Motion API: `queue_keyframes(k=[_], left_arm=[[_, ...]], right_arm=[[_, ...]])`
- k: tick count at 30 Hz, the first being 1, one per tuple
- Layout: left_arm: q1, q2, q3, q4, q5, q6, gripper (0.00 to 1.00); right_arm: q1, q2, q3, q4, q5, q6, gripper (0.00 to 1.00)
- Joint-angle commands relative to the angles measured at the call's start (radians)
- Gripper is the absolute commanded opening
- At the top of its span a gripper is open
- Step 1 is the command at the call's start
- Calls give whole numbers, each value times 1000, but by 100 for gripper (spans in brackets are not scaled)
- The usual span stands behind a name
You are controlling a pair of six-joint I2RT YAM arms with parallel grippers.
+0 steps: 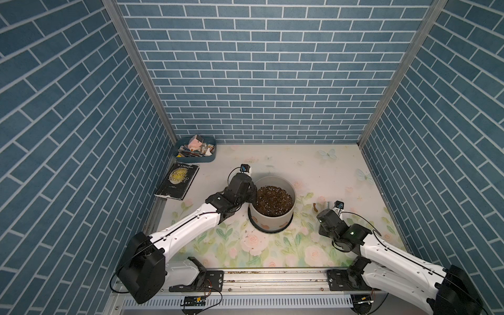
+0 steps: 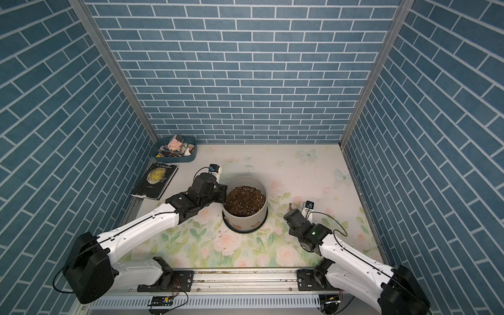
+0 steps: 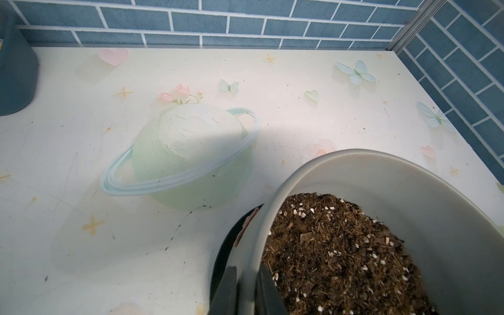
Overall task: Scrub the dried mud off the ceramic pot
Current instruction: Brush off the soil from the pot, then rotate the pot on the tray.
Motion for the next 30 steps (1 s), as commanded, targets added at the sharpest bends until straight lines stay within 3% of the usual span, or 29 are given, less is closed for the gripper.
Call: queue_keyframes(k=[1,2,3,5,6,8,10,17,25,28,30], left_arm=[[-5,4,39,19,-8,-43,0],[-5,7,46,20,-5,-43,0],[-4,15,58,21,-5,-42,9],[-4,34,80,32,-2,-36,40],[-4,47,93,44,-2,-34,51],[-4,79,126,60,-3,-28,63],[-4,122,159,84,4,-19,68],[-4,251,213,100,32,-12,64],[-4,224,164,95,38,13,67],[-4,222,161,76,15,14,58],[-5,227,162,53,-11,7,44]], right_arm=[[20,-55,52,-65,92,-11,0],[20,-65,56,-59,93,-24,0],[20,-72,58,-39,83,-44,0],[32,-80,53,39,22,-114,0],[45,-83,45,101,-30,-154,0],[74,-93,25,194,-91,-183,0],[98,-109,-2,261,-111,-176,0],[103,-164,-52,309,-148,-155,0],[104,-179,-83,322,-165,-139,0],[103,-166,-91,338,-171,-131,0],[104,-160,-95,356,-179,-128,0]])
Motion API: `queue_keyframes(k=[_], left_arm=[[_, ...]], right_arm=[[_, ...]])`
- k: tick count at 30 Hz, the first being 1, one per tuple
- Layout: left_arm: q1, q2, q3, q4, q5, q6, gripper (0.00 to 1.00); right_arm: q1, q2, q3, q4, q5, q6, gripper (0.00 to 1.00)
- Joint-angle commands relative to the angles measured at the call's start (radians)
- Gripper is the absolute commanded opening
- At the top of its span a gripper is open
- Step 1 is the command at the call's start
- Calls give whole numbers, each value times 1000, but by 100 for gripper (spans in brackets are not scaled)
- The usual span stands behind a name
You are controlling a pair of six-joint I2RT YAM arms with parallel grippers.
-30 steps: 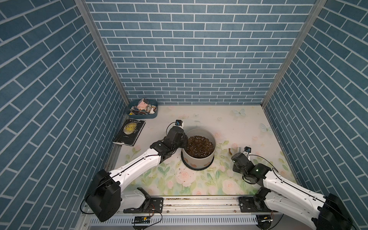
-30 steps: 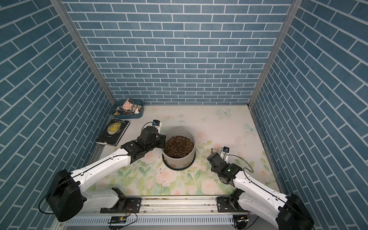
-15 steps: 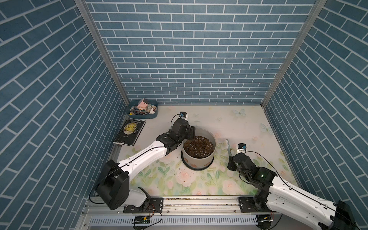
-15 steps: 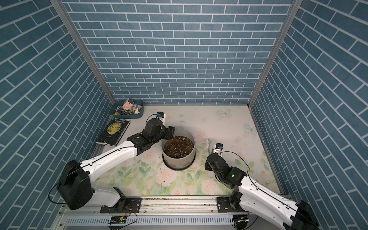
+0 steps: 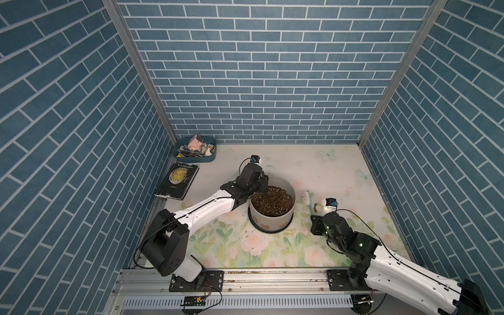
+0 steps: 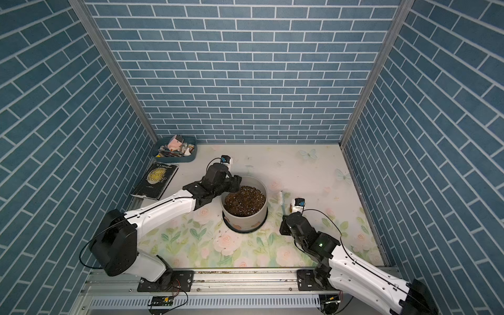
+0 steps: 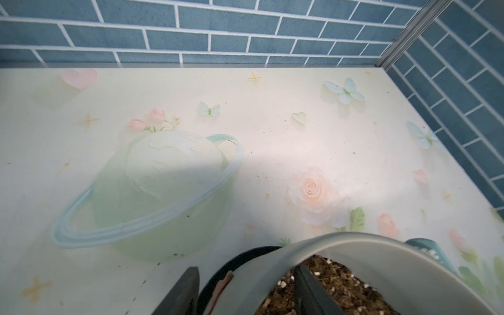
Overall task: Scrub the dried mud off the ceramic pot
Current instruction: Rotate the pot on the tray.
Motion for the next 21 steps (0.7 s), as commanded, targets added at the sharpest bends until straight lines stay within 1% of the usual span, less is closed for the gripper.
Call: queue_keyframes(k=[1,3,5,9,11,13,15,16,17,18,19,20,21], left_arm=[[-7,-6,-9,-34,-52,-30,37],[-7,-11,-9,-60,-89,-47,25],[-7,-22,-11,-86,-116,-54,16],[-7,-61,-30,-130,-147,-52,6],[-6,-88,-42,-159,-161,-51,2],[-8,-123,-56,-179,-166,-48,0],[-7,-152,-65,-194,-159,-51,0],[-7,-163,-68,-203,-151,-54,3],[-8,-175,-71,-205,-127,-57,11],[-7,-189,-79,-198,-95,-61,21],[-7,-203,-92,-174,-64,-73,39],[-8,-211,-102,-148,-49,-82,49],[-5,-212,-108,-126,-47,-89,55]], right_arm=[[3,5,-16,46,-14,4,0],[2,6,-16,50,-16,7,0],[3,7,-16,49,-16,9,0],[4,22,-14,26,-3,27,0],[3,26,-13,3,19,43,0],[2,24,-22,1,17,46,0],[3,27,-36,43,-9,37,0],[3,38,-45,70,-32,36,0],[4,54,-56,98,-50,41,0],[8,73,-69,128,-66,48,0],[19,96,-86,170,-76,57,0],[34,110,-98,194,-75,67,0],[45,123,-108,222,-71,76,0]])
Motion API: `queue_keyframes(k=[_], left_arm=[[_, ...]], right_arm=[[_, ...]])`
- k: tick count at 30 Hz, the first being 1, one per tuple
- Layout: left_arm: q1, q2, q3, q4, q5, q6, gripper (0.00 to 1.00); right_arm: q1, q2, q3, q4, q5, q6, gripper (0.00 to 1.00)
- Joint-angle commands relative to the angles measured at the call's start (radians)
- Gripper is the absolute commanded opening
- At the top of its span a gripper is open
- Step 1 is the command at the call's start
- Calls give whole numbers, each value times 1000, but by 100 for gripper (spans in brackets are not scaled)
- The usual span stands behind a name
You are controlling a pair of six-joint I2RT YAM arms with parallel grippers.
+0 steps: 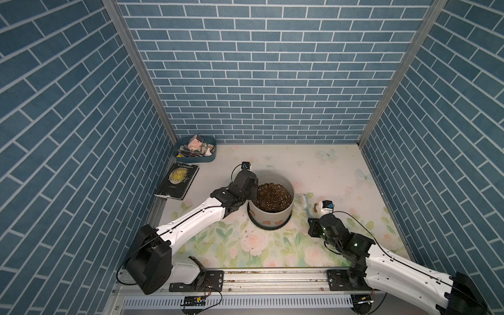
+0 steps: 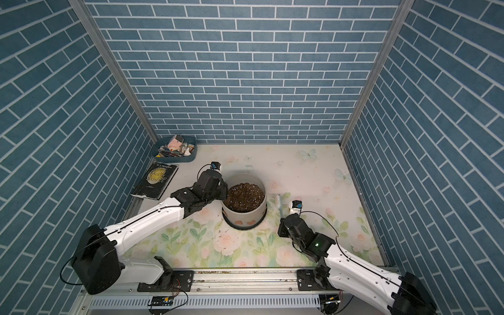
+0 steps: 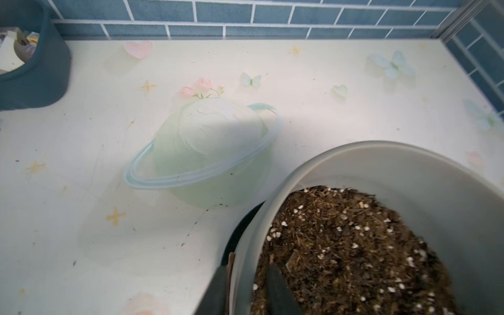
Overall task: Scrub the dried mud off the ceramic pot
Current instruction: Rotate the pot on the tray.
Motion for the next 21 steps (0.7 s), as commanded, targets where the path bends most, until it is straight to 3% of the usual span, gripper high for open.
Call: queue_keyframes(k=[1,9,14,21], left_arm=[[6,-18,-13,56,38,-21,60],[61,129,96,116,57,0,67],[62,175,111,122,75,3,66],[62,166,94,101,82,10,38]], right_arm=[[30,38,-33,108,-17,47,0],[55,57,-40,153,-8,57,0],[56,59,-55,146,14,62,0],[56,51,-54,144,37,21,0]])
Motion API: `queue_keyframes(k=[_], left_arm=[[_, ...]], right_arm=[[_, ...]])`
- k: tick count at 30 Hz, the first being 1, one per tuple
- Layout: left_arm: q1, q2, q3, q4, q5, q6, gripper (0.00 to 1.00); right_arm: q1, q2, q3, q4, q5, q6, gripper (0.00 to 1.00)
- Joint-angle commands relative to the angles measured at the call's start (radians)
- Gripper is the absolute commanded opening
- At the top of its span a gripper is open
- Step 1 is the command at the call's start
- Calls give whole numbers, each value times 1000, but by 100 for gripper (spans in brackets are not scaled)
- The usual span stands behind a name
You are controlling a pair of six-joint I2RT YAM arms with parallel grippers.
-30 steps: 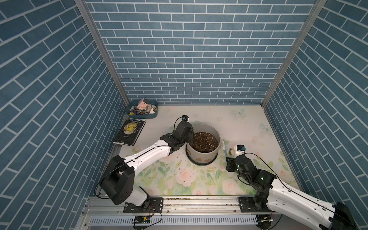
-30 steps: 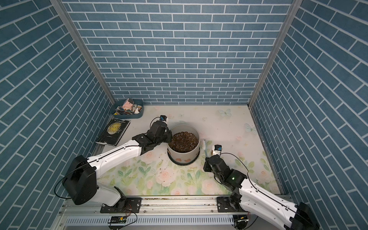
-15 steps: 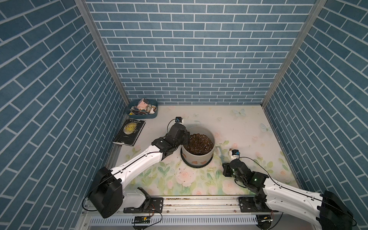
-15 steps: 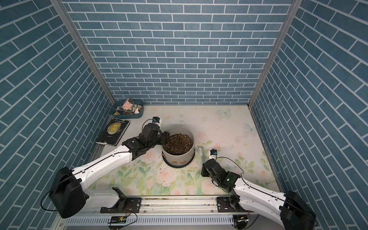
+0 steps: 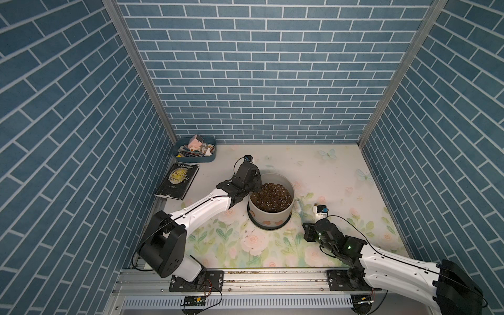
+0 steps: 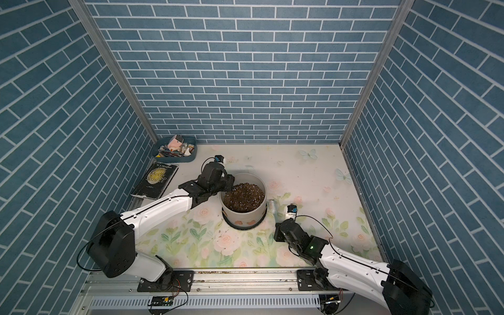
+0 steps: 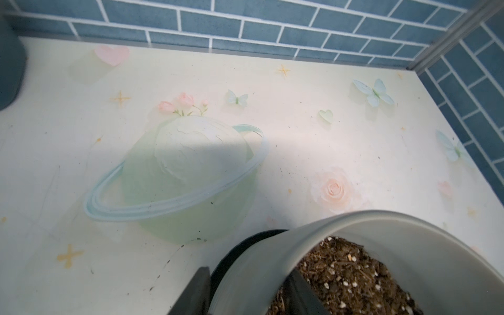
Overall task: Scrub the dried mud off the ceramic pot
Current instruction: Rotate the pot on the tray, then brush off the soil from the pot.
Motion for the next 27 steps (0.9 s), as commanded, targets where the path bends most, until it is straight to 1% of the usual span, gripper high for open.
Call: queue_keyframes(k=[1,3,6,10,12,16,20,22,27], left_arm=[[4,-11,2,-13,1,14,34],[4,-15,4,-17,1,16,25],[4,-13,15,-34,-5,15,10],[4,-17,20,-49,-10,10,1],[3,-24,16,-48,-4,17,0],[2,-24,33,-76,-7,57,0],[1,-18,70,-112,-12,96,0],[1,-2,98,-130,-7,114,0],[1,34,145,-161,-4,134,0]], right_arm=[[5,1,16,-20,55,-23,0],[0,16,39,-49,78,-48,0],[-14,31,65,-49,71,-94,0],[-31,71,115,-91,88,-143,0],[-82,86,130,-102,72,-186,0],[-190,110,154,-65,-26,-304,0],[-204,184,224,-70,-42,-425,0],[-205,224,246,-43,-71,-488,0],[-221,257,295,-32,-67,-571,0]])
